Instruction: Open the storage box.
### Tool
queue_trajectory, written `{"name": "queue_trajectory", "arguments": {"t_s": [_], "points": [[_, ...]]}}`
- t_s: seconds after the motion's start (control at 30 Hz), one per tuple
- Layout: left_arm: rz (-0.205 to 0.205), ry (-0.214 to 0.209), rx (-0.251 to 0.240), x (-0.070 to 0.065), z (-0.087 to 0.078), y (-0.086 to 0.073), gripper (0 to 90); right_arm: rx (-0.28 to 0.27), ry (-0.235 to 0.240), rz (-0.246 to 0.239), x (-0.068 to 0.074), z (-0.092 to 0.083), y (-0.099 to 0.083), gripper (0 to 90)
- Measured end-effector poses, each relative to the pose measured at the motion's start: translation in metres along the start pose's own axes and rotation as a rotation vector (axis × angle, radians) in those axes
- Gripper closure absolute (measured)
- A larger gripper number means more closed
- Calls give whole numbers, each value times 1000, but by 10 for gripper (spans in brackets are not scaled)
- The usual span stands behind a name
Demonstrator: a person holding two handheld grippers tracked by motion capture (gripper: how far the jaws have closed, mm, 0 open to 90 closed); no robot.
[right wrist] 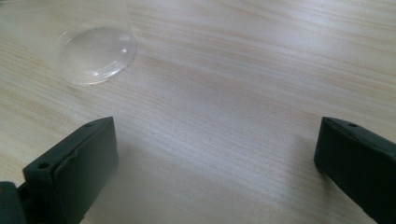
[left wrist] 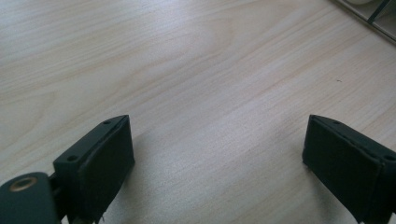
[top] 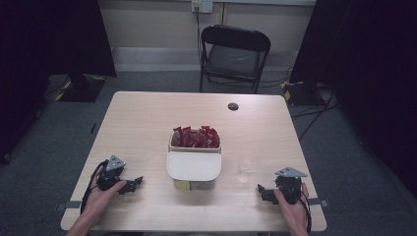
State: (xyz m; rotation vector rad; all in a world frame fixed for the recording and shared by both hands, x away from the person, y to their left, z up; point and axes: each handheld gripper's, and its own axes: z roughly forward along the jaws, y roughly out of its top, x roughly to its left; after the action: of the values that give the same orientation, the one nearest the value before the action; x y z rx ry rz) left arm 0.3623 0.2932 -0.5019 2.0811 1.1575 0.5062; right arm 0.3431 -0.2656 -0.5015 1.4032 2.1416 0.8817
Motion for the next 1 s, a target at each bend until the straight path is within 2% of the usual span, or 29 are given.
{"name": "queue_trajectory", "arguments": {"t_s": [0.23, 0.4, 0.5, 0.53, 0.73, 1.0], "points": [[-4, 3, -4, -1, -1, 1, 150, -1, 0, 0, 0, 0, 0, 0], [-29, -13, -1, -3, -3, 1, 158, -1, -1, -1, 0, 0, 0, 0], [-24, -15, -3, -3, -5, 2, 157, 1, -2, -3, -1, -1, -1, 0], [-25, -24, -17, -5, -7, 3, 157, 1, -2, -2, -1, -1, -1, 0], [-31, -55, -20, -8, -11, 6, 159, -2, -4, -1, 0, -1, -1, 0], [-14, -103, -52, -19, -16, 13, 161, -2, -4, -1, 0, -1, -1, 0]]}}
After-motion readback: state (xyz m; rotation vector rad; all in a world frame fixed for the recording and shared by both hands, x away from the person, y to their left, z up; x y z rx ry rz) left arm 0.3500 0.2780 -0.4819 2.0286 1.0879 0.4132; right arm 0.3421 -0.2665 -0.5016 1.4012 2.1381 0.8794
